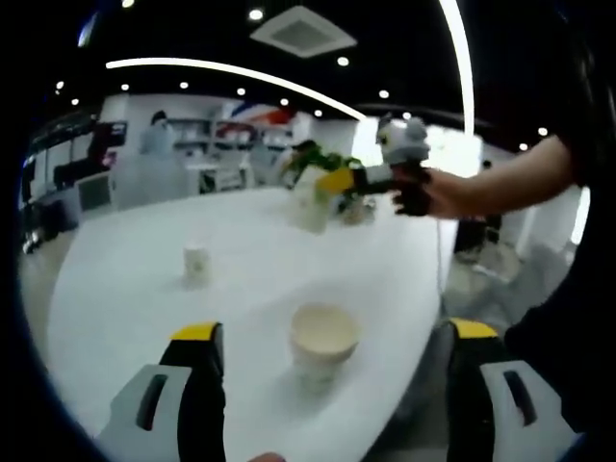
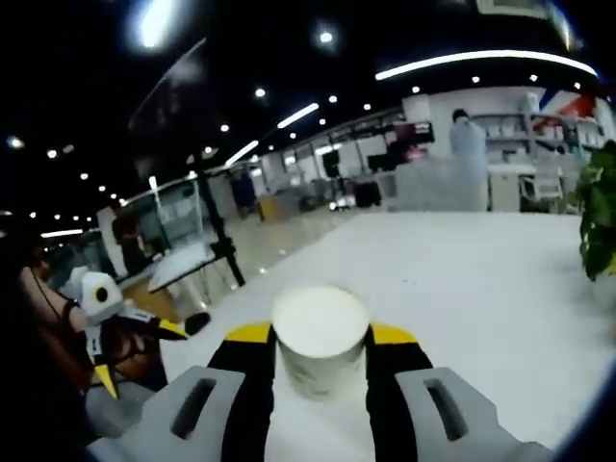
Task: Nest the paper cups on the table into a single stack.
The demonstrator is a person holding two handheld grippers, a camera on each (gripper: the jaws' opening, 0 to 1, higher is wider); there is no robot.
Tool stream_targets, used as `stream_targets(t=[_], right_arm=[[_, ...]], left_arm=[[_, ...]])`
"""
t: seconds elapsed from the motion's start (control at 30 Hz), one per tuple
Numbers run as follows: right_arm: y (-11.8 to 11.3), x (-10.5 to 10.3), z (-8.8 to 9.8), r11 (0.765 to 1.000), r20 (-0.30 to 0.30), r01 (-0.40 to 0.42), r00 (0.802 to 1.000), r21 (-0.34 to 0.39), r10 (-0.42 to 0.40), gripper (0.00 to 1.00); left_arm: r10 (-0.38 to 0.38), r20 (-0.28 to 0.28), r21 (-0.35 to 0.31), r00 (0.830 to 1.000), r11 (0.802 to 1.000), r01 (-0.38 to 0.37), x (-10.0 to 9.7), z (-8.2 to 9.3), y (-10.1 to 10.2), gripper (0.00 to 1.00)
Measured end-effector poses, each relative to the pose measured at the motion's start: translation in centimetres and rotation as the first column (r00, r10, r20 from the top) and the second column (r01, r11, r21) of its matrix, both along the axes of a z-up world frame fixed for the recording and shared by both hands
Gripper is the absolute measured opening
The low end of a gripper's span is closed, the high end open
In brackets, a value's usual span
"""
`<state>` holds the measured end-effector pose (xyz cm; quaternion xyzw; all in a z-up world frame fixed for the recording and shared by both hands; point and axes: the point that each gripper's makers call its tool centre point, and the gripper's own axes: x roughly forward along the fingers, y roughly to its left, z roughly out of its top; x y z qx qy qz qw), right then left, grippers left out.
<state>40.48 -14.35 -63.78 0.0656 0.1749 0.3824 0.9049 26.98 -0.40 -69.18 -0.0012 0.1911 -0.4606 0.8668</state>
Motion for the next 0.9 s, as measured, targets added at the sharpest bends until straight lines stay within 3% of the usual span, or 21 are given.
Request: stream_targets(t=[0.4,0.9], right_arm=[[2.0,-3.4,2.2,0.992,0.016,-0.041,0.999,0.118,0.040,0.33],[4.7,-6.8,2.5,0.969,-0.010,-0.082,0.996,0.231,0.086,0.33]], left_arm=[[-0.013,0.004,-0.028,1.000,1.000,0.013,0.0,0.6,-0.8,0.95],[-0.044,-0.010,-0.087,0.999,0.995,0.043,-0.5,1.3,-1.6,0.91]])
